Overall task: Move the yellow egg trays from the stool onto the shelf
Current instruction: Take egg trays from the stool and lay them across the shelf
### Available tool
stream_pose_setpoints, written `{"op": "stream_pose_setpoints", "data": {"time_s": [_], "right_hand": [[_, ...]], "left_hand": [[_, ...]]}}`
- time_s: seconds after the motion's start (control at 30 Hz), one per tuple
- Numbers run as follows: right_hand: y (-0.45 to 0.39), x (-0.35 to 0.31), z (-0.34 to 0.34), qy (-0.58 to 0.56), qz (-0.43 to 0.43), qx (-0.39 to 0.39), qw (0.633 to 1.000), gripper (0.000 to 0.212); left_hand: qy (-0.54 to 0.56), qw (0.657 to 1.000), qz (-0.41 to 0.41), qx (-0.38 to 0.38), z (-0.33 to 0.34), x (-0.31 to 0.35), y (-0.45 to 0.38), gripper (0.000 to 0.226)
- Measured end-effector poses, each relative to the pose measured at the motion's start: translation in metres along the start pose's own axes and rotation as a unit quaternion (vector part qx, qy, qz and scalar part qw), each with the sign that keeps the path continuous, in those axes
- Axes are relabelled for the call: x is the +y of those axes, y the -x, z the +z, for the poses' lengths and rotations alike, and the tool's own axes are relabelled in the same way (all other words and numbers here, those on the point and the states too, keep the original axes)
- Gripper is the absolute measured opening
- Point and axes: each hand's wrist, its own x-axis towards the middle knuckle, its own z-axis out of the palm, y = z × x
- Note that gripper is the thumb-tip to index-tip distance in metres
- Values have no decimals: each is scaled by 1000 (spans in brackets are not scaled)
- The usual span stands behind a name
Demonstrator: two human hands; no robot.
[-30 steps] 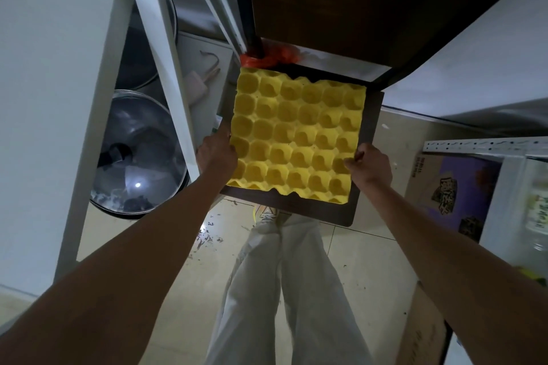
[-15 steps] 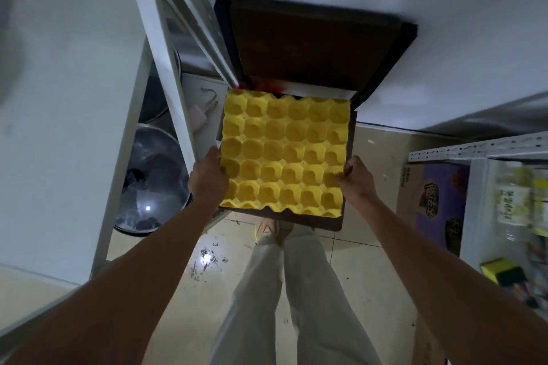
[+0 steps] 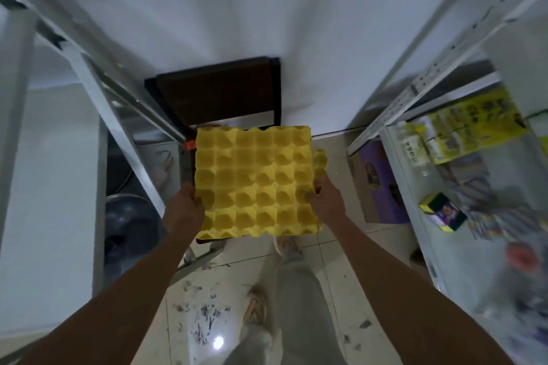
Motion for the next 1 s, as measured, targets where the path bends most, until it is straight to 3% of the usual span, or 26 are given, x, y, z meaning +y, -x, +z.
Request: {"op": "stream_pose_setpoints", "data": {"time_s": [0.23,0.43,0.67,0.77,1.0], "right_hand": [[-13,-8,32,-46,-72,31,996,12],[-5,-18,48,-88,-89,-8,992,12],[-41,36,36,-108,-24,46,993,11],[-59,63,34,-137,7,57,989,22],[-97,110,53,-119,41,106,986,22]], "left_hand": [[39,996,-60,60,10,-40,13,13],[33,993,-103,50,19,-61,23,11],[12,999,-11,36,47,3,-7,5],[12,998,48,23,68,34,-35,3],[-1,997,63,-47,128,61,-85,16]]}}
